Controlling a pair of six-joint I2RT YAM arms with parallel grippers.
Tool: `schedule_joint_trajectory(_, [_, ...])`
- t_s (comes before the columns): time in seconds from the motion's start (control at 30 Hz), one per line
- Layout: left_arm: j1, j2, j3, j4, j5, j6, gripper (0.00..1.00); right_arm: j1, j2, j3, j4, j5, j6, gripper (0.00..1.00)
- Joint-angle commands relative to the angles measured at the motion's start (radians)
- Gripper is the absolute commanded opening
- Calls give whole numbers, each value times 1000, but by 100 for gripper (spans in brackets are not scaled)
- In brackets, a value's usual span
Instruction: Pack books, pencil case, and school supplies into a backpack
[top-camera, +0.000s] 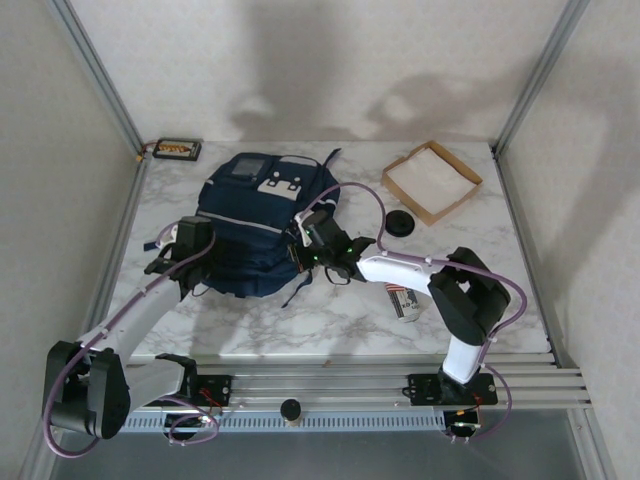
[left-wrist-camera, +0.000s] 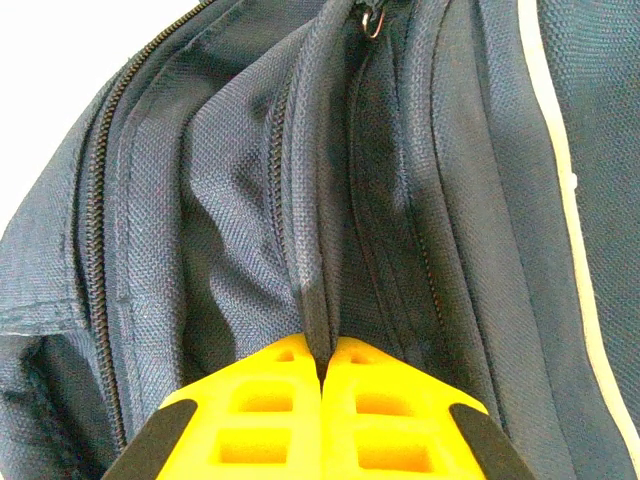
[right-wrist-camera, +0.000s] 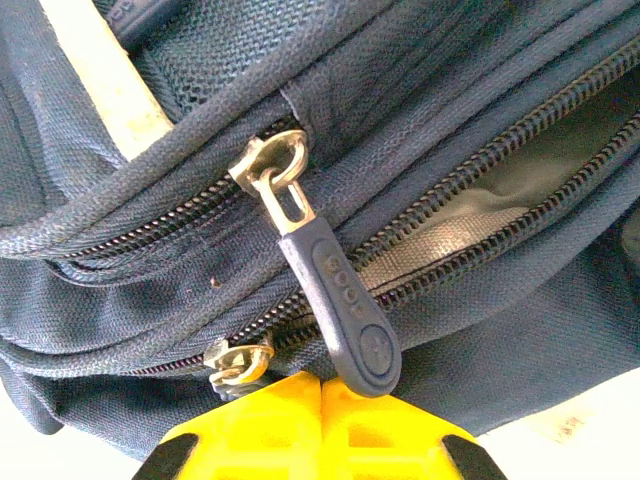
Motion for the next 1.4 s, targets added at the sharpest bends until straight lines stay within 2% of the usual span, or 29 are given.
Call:
schedule_joint_trajectory(0.0, [20, 0, 43, -18, -81, 3, 0, -49, -47, -15, 4, 74, -11, 0])
schedule_joint_trajectory(0.17, [36, 0, 59, -43, -98, 23, 0, -76, -79, -29, 1, 41, -28, 0])
schedule_joint_trajectory(0.23, [46, 3, 63, -45, -93, 32, 0, -83, -90, -34, 14, -60, -54, 0])
schedule_joint_trajectory(0.3, [47, 1, 58, -18, -60, 36, 0, -72, -83, -33, 20, -151, -66, 8])
schedule_joint_trajectory(0.4, [47, -4, 44, 18, 3, 19, 0, -35, -63, -19, -12, -165, -21, 14])
schedule_joint_trajectory(0.47, [44, -10, 45, 23, 18, 14, 0, 6, -67, -27, 4, -171, 39, 26])
schedule_joint_trajectory(0.67, [44, -11, 51, 19, 24, 23, 0, 30, -20, 14, -18, -162, 221, 33])
schedule_joint_trajectory(0.87, [44, -14, 45, 15, 20, 20, 0, 31, 36, 95, -88, -65, 266, 37])
schedule_joint_trajectory(0.97, [44, -11, 43, 16, 21, 19, 0, 30, 58, 119, -85, -68, 272, 39])
schedule_joint_trajectory(1.37, [44, -9, 48, 21, 19, 13, 0, 28, 138, 202, -125, 46, 292, 37])
